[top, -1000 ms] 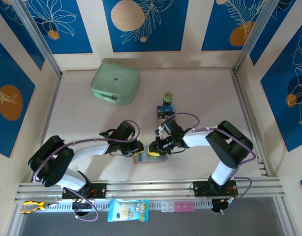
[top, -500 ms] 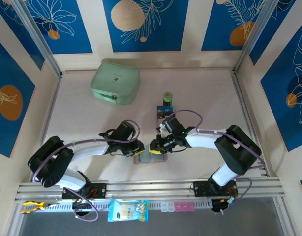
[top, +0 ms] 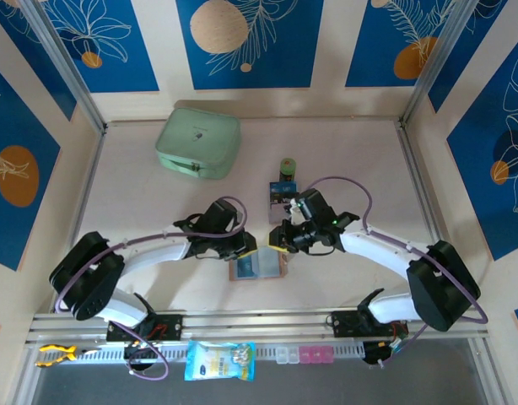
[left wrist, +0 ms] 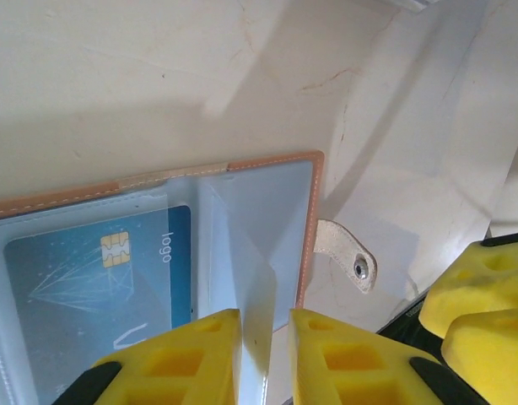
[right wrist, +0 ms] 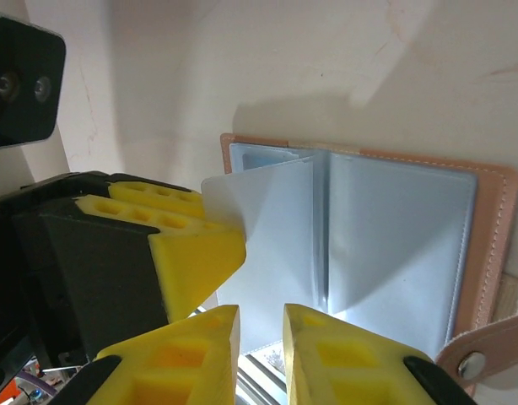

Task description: Take the credit cards out of the card holder

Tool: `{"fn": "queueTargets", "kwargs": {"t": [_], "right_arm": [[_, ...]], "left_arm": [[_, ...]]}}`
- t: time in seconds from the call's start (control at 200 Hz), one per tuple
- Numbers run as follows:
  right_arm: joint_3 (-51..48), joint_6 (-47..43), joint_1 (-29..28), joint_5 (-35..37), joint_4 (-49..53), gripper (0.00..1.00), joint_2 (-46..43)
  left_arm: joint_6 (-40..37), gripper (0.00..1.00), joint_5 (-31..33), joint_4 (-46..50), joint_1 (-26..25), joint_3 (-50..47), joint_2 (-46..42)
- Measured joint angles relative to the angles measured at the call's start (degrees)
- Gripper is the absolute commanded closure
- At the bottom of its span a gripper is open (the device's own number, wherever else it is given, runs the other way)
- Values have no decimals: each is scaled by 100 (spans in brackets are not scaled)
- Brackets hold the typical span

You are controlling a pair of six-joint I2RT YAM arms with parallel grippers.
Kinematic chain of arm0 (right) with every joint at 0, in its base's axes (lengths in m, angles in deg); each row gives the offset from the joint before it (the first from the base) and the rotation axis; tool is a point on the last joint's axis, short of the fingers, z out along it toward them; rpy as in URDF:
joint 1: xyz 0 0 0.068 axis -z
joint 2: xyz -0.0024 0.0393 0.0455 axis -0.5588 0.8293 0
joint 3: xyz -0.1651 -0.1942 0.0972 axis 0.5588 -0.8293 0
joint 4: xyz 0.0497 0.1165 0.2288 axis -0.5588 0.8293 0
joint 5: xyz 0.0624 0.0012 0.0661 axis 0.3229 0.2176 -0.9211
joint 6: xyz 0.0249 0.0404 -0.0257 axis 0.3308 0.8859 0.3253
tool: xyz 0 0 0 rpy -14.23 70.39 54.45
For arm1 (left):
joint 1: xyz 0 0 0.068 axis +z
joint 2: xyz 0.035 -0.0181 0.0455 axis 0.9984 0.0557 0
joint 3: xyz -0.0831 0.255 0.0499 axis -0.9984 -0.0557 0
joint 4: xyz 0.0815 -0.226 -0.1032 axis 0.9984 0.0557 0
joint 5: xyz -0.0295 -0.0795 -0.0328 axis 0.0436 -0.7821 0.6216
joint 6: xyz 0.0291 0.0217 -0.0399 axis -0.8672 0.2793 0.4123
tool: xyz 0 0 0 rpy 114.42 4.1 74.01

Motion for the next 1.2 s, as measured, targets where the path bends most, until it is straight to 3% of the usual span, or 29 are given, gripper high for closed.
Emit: {"fn": "queueTargets", "kwargs": {"t": [0.285,0.44,0.635,0.845,1.2], "right_arm": [[-264,-39,382,7,319,79,-778],[-374,-44,516,2,446,78,-984],[-376,-59,546,-11,507,78,-999],[-369,-57,459,-44,476,78,-826],[85,-52,-131,-70,227,79,190]], "left_arm": [[-39,51,-179,-284,-271,549,850],[-26,47,-205,-380,-334,673,977],[-31,48,-203,-422,-332,717,994],[-39,56,-173,-448,-304,647,946],[-44,66,98,-328,28,-142,11]]}}
